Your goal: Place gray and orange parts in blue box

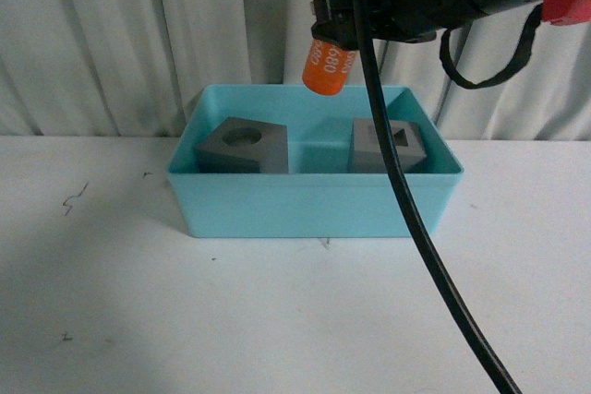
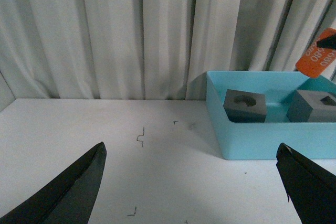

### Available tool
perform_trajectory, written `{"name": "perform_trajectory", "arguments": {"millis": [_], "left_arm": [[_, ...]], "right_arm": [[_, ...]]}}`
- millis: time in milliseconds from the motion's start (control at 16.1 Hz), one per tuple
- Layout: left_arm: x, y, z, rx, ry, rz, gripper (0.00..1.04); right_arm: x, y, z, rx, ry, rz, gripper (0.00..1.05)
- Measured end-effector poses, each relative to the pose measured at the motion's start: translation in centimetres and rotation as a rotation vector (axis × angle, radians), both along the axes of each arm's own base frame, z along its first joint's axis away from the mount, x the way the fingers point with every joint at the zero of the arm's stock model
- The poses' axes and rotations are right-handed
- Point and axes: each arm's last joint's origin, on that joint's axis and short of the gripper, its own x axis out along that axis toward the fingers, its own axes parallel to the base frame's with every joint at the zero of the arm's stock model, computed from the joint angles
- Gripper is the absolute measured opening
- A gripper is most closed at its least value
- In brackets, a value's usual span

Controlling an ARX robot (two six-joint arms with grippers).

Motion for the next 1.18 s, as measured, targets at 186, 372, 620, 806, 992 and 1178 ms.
{"name": "perform_trajectory", "arguments": {"millis": [186, 372, 620, 806, 992, 1178], "left_arm": [[0.0, 0.0, 0.0, 0.000, 0.000, 0.000, 0.98], [0.0, 0.0, 0.0, 0.000, 0.000, 0.000, 0.98], [0.0, 0.0, 0.0, 0.000, 0.000, 0.000, 0.98], [0.0, 0.0, 0.0, 0.000, 0.000, 0.000, 0.98], [0.0, 0.0, 0.0, 0.000, 0.000, 0.000, 0.98], [0.0, 0.0, 0.0, 0.000, 0.000, 0.000, 0.98]], "right_arm": [[0.7, 1.1, -1.9, -0.036, 0.048, -0.049, 0.47], [1.0, 1.5, -3.8, -0.057, 0.089, -0.072, 0.47], [2.4, 3.4, -7.4, -0.104, 0.167, -0.113, 0.47], [2.5, 3.9, -8.4, -0.112, 0.184, -0.106, 0.72], [2.5, 3.9, -8.4, -0.106, 0.179, -0.107, 0.83], [2.6, 3.9, -8.3, -0.099, 0.168, -0.106, 0.90]]}}
